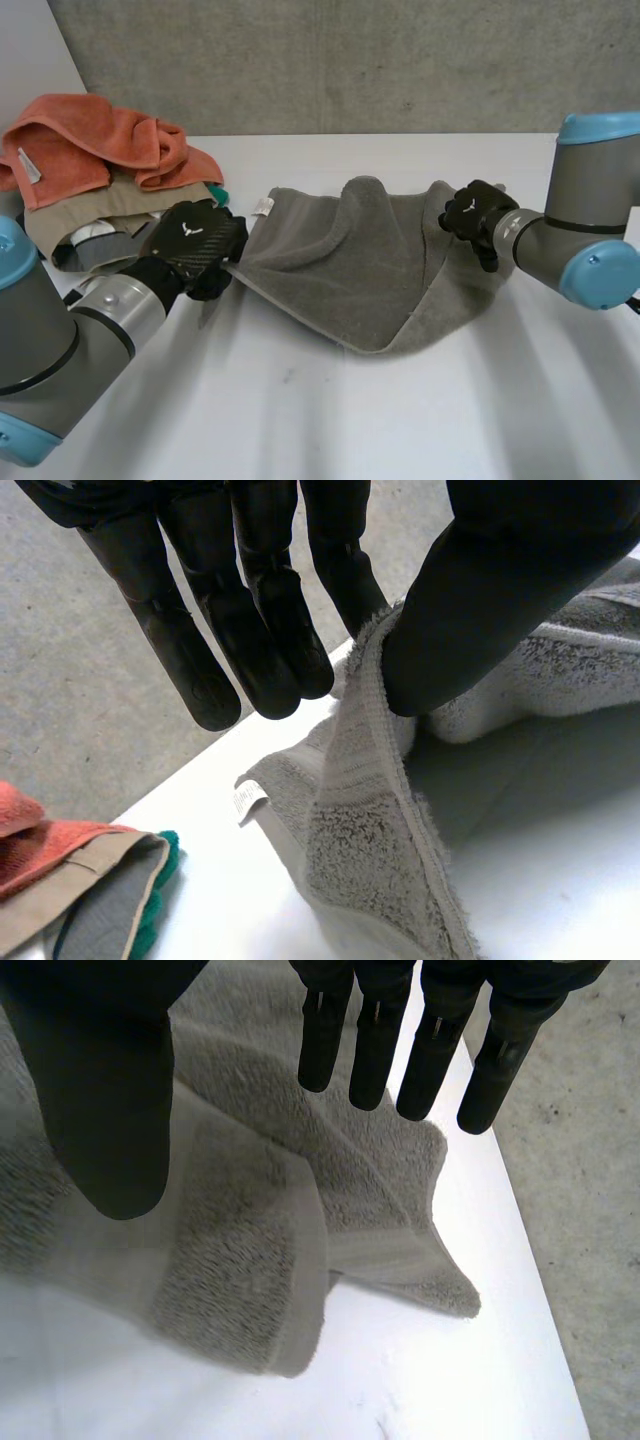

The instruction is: Fold the laundry.

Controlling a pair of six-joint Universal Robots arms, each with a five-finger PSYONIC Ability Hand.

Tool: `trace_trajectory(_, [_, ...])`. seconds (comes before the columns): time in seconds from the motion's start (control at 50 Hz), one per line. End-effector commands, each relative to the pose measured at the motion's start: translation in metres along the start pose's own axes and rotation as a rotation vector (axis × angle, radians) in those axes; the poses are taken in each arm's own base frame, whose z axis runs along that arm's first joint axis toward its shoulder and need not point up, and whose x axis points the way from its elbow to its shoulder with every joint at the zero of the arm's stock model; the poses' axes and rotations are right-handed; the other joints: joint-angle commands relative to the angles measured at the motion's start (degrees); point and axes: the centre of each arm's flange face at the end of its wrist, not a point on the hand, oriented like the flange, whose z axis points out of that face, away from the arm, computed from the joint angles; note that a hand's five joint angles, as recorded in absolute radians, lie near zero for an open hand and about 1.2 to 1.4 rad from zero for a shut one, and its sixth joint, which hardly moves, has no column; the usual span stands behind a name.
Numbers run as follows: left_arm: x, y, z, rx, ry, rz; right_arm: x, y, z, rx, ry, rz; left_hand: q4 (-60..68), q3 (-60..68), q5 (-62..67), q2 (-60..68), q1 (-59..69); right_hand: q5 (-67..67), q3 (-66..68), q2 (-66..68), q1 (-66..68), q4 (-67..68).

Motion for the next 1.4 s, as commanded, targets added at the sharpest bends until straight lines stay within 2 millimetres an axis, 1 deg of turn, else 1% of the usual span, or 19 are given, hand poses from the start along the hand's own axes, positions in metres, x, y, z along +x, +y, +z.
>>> trace_trajectory(0.02, [-0.001,-0.005,-0.001,0.015,-0.004,0.001,-0.006,0.014,0.021,-0.009,0.0,-0.007,11.1,11.7,13.1,11.3,13.4,4.5,5.1,5.3,5.2,4.9])
trace_trajectory(0.18, [-0.003,-0.006,0.0,0.016,-0.012,-0.001,-0.014,0.029,0.037,-0.026,0.0,0.003,11.1,11.7,13.1,11.3,13.4,11.5,12.1,12.3,12.2,11.9])
trace_trajectory(0.2, [-0.003,-0.006,0.0,0.016,-0.012,-0.001,-0.014,0.03,0.038,-0.028,-0.001,0.006,11.1,11.7,13.1,11.3,13.4,17.4,18.0,18.2,18.1,17.8])
trace_trajectory(0.22, [-0.004,-0.006,0.0,0.014,-0.013,-0.003,-0.012,0.031,0.039,-0.028,0.004,0.015,11.1,11.7,13.1,11.3,13.4,51.1,51.7,51.9,51.8,51.5])
trace_trajectory(0.28, [-0.005,-0.005,0.0,0.009,-0.018,-0.003,-0.004,0.03,0.034,-0.025,0.018,0.046,11.1,11.7,13.1,11.3,13.4,51.4,52.0,52.2,52.1,51.8])
trace_trajectory(0.36, [-0.007,-0.008,-0.003,0.003,-0.021,0.001,0.03,0.023,-0.004,-0.016,0.061,0.184,11.1,11.7,13.1,11.3,13.4,51.4,52.0,52.2,52.1,51.8])
trace_trajectory(0.5, [-0.006,-0.025,-0.027,-0.075,0.003,0.049,0.05,0.037,-0.074,-0.089,0.026,0.213,11.1,11.7,13.1,11.3,13.4,51.4,52.0,52.2,52.1,51.8])
trace_trajectory(0.66, [0.011,-0.035,-0.074,-0.244,0.111,0.153,0.025,0.07,-0.148,-0.333,-0.272,0.115,11.1,11.7,13.1,11.3,13.4,51.4,52.0,52.2,52.1,51.8])
trace_trajectory(0.78, [0.034,-0.026,-0.091,-0.349,0.238,0.171,0.015,0.063,-0.153,-0.252,-0.299,0.16,11.1,11.7,13.1,11.3,13.4,51.4,52.0,52.2,52.1,51.8])
trace_trajectory(0.94, [0.031,-0.005,-0.041,-0.343,0.215,0.265,0.034,0.07,-0.124,-0.199,-0.112,0.221,11.1,11.7,13.1,11.3,13.4,51.4,52.0,52.2,52.1,51.8])
trace_trajectory(1.14, [0.009,-0.011,0.065,-0.104,0.14,0.36,0.055,0.072,-0.074,-0.089,0.147,0.281,11.1,11.7,13.1,11.3,13.4,51.4,52.0,52.2,52.1,51.8])
trace_trajectory(1.18, [-0.001,-0.021,0.091,-0.02,0.094,0.386,0.069,0.061,-0.062,-0.001,0.236,0.275,11.1,11.7,13.1,11.3,13.4,51.4,52.0,52.2,52.1,51.8])
trace_trajectory(1.22, [-0.021,-0.044,0.113,0.08,-0.003,0.408,0.093,0.045,-0.056,0.114,0.365,0.295,11.1,11.7,13.1,11.3,13.4,51.4,52.0,52.2,52.1,51.8])
trace_trajectory(1.24, [-0.037,-0.067,0.12,0.155,-0.086,0.403,0.103,0.038,-0.055,0.154,0.414,0.304,11.1,11.7,13.1,11.3,13.4,51.4,52.0,52.2,52.1,51.8])
trace_trajectory(1.28, [-0.052,-0.094,0.123,0.246,-0.159,0.386,0.137,0.018,-0.061,0.283,0.568,0.341,11.1,11.7,13.1,11.3,13.4,51.4,52.0,52.2,52.1,51.8])
trace_trajectory(1.3, [-0.069,-0.126,0.121,0.367,-0.242,0.347,0.162,0.002,-0.071,0.389,0.678,0.38,11.1,11.7,13.1,11.3,13.4,51.4,52.0,52.2,52.1,51.8])
trace_trajectory(1.34, [-0.084,-0.156,0.116,0.492,-0.309,0.289,0.184,-0.015,-0.088,0.509,0.775,0.422,11.1,11.7,13.1,11.3,13.4,51.4,52.0,52.2,52.1,51.8])
trace_trajectory(1.36, [-0.096,-0.183,0.106,0.617,-0.353,0.23,0.201,-0.03,-0.104,0.637,0.85,0.46,11.1,11.7,13.1,11.3,13.4,51.4,52.0,52.2,52.1,51.8])
trace_trajectory(1.4, [-0.106,-0.206,0.095,0.734,-0.381,0.174,0.213,-0.044,-0.118,0.75,0.896,0.473,11.1,11.7,13.1,11.3,13.4,51.4,52.0,52.2,52.1,51.8])
